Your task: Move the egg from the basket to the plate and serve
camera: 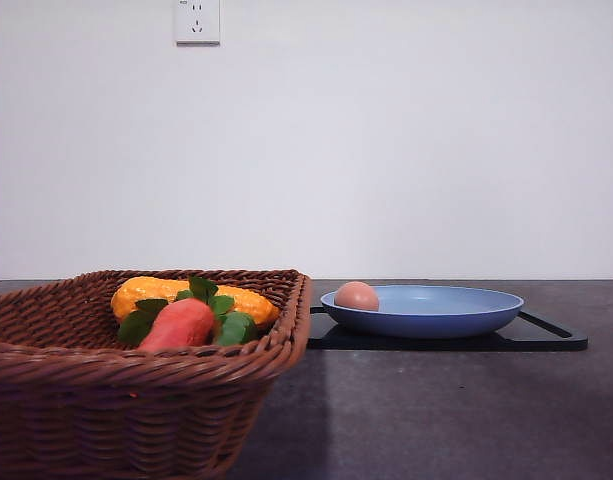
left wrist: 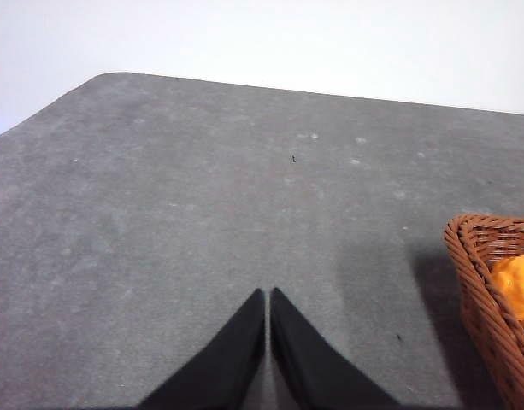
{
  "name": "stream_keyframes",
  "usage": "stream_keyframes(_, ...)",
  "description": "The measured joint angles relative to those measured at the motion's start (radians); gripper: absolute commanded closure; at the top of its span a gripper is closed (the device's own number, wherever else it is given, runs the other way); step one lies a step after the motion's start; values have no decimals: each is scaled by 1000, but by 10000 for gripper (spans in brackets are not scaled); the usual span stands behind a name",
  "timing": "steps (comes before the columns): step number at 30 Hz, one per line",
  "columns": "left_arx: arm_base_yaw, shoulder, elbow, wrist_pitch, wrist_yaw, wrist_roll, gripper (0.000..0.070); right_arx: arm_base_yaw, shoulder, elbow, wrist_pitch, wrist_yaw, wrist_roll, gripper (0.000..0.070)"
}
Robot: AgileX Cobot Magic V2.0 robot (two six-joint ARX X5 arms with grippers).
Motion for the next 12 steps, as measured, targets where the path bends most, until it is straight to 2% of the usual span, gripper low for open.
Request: stream_keyframes(12,0,0,0,0,0,0,700,0,0,0,0,0,0,700)
